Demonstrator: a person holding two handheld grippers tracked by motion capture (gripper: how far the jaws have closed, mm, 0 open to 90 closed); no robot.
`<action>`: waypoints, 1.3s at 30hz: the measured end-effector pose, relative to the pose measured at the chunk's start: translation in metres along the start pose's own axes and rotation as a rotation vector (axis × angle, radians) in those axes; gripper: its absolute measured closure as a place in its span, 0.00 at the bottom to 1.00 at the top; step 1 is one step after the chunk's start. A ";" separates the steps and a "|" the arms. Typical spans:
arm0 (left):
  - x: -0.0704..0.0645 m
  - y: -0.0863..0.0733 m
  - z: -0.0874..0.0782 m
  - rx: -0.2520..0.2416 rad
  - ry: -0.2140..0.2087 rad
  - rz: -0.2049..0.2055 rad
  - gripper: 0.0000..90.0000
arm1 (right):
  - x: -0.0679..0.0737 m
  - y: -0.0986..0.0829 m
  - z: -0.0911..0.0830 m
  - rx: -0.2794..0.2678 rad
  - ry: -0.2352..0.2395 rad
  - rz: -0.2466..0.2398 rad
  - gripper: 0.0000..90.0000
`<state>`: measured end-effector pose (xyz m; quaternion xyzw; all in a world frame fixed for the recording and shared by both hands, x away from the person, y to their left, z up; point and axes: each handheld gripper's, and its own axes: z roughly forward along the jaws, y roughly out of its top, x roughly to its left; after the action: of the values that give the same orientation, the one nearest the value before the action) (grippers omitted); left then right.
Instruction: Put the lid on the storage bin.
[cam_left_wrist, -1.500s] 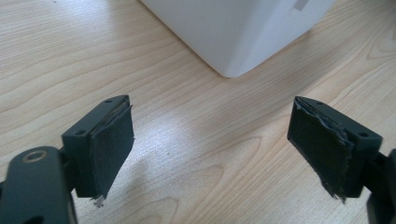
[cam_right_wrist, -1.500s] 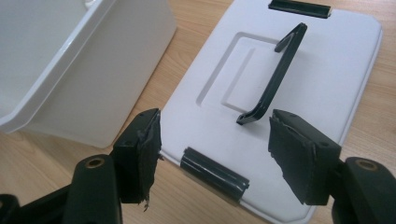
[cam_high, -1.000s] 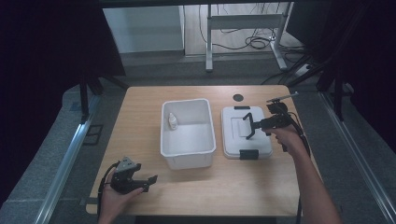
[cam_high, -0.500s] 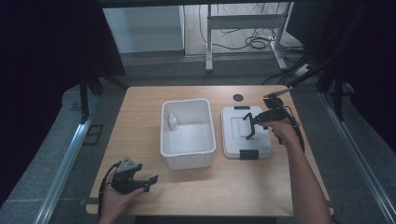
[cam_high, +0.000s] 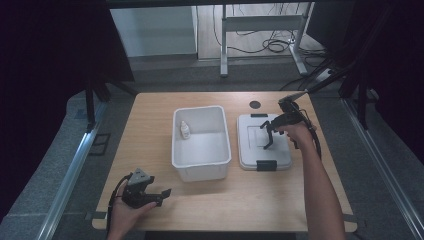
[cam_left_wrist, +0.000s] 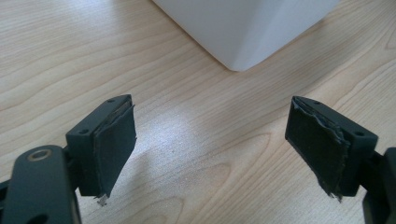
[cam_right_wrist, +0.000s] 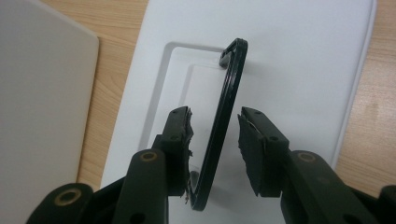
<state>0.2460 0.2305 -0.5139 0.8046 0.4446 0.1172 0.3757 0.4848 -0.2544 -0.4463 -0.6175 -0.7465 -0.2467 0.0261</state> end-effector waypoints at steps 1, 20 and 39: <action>0.000 0.000 0.000 0.001 -0.001 0.000 0.19 | 0.000 0.001 0.002 0.007 -0.005 0.002 0.72; -0.001 0.000 0.003 0.013 0.003 0.014 0.20 | -0.005 0.007 0.020 0.070 0.019 0.070 0.91; -0.002 0.001 0.003 0.014 0.004 0.016 0.20 | 0.004 0.008 -0.001 0.057 0.000 0.109 0.95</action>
<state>0.2471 0.2275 -0.5152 0.8105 0.4395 0.1186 0.3684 0.4906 -0.2502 -0.4410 -0.6563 -0.7183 -0.2238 0.0572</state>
